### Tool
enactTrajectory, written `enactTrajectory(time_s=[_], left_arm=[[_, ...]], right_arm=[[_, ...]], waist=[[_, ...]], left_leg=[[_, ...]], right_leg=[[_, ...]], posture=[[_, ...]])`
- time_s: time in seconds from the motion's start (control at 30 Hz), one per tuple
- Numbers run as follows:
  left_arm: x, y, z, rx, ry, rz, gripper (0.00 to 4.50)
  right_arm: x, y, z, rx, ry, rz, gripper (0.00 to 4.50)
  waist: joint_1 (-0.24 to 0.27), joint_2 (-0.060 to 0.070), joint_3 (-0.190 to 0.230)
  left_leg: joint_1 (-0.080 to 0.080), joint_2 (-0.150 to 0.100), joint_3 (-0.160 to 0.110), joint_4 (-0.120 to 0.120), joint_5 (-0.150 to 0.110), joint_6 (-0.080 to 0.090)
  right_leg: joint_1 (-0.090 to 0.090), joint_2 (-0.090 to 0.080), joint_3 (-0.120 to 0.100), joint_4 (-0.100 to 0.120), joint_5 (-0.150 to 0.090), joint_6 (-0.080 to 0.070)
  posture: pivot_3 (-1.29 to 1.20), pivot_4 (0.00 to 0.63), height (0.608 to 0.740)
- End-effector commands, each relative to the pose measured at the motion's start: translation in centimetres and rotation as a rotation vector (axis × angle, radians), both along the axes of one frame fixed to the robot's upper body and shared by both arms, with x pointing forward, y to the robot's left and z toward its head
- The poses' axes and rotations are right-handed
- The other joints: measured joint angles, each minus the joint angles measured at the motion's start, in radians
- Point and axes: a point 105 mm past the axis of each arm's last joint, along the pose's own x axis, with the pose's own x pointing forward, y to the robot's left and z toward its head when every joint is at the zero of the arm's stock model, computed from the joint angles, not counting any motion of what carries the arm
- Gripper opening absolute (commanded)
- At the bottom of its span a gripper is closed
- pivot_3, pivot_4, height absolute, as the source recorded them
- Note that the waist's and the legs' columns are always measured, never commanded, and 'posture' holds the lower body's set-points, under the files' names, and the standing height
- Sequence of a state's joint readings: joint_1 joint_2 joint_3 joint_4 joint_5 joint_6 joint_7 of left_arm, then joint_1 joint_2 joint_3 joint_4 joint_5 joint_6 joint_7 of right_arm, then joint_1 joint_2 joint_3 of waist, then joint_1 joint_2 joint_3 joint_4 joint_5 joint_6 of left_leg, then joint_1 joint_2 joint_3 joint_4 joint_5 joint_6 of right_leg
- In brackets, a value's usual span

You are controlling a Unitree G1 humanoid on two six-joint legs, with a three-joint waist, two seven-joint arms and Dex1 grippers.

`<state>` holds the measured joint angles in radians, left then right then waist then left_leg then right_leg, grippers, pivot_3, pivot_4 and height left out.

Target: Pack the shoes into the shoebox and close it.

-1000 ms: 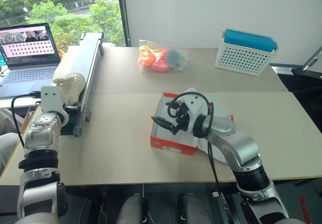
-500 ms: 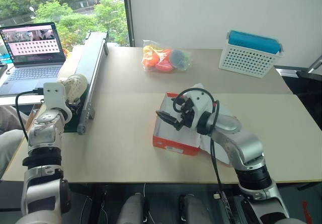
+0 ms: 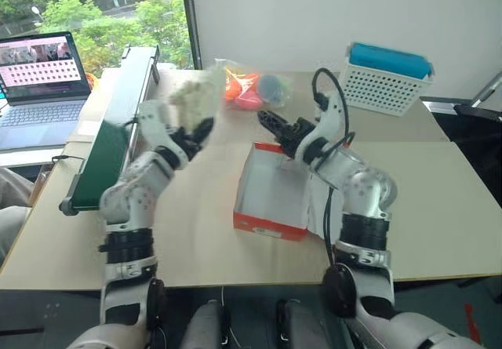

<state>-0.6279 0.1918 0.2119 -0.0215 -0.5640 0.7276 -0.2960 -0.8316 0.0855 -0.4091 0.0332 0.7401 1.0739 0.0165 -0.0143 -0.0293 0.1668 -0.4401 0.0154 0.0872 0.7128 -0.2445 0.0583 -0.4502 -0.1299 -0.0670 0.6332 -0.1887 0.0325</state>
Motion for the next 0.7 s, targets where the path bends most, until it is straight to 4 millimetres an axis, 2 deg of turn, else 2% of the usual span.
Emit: enactTrajectory(time_s=[0.03, 0.2, 0.37, 0.5, 0.6, 0.7], left_arm=[[-1.2, -2.3, 1.5, 0.012, -0.066, -0.085, 2.78], [-2.5, -5.6, 1.1, 0.036, -0.065, -0.208, 2.78], [-3.2, -6.9, 0.9, 0.042, -0.072, -0.254, 2.78], [-3.1, -6.9, 0.9, 0.038, -0.068, -0.249, 2.78], [-2.8, -6.6, 0.7, 0.048, -0.064, -0.230, 2.75], [-2.2, -6.0, 0.6, 0.070, -0.067, -0.186, 2.75]], right_arm=[[-0.7, 1.2, 2.4, 0.068, -0.034, 0.061, 4.50], [-0.8, 1.4, 3.7, 0.104, -0.053, 0.060, 4.50], [-0.7, 1.2, 3.8, 0.088, -0.053, 0.038, 4.50], [-0.1, 0.1, 3.3, 0.100, -0.035, -0.023, 4.50], [0.1, -0.6, 3.1, 0.087, -0.037, -0.060, 3.80], [0.1, -0.9, 2.8, 0.055, -0.040, -0.084, 2.74]], waist=[[-0.002, 0.000, 0.000], [-0.003, 0.000, 0.000], [-0.005, 0.000, 0.000], [-0.003, 0.000, 0.000], [-0.003, 0.000, 0.000], [-0.003, 0.000, 0.000]], left_leg=[[0.000, 0.000, 0.000, 0.000, -0.001, 0.001], [-0.001, 0.000, 0.000, 0.000, -0.002, 0.004], [-0.001, 0.000, 0.001, 0.000, -0.002, 0.005], [-0.002, 0.000, 0.001, 0.000, -0.002, 0.005], [-0.002, 0.000, 0.001, 0.000, -0.002, 0.005], [-0.002, 0.000, 0.001, 0.000, -0.002, 0.005]], right_leg=[[-0.001, 0.000, 0.001, 0.000, 0.000, 0.000], [-0.003, 0.001, 0.002, 0.000, 0.000, 0.000], [-0.003, 0.001, 0.003, 0.000, 0.000, 0.000], [-0.004, 0.001, 0.003, 0.001, 0.000, 0.000], [-0.004, 0.001, 0.003, 0.000, 0.000, 0.000], [-0.004, 0.001, 0.003, 0.000, 0.000, 0.000]], posture=[[0.00, 0.150, 0.699], [0.00, 0.150, 0.699], [0.00, 0.150, 0.699], [0.00, 0.150, 0.699], [0.00, 0.150, 0.699], [0.00, 0.150, 0.699]])
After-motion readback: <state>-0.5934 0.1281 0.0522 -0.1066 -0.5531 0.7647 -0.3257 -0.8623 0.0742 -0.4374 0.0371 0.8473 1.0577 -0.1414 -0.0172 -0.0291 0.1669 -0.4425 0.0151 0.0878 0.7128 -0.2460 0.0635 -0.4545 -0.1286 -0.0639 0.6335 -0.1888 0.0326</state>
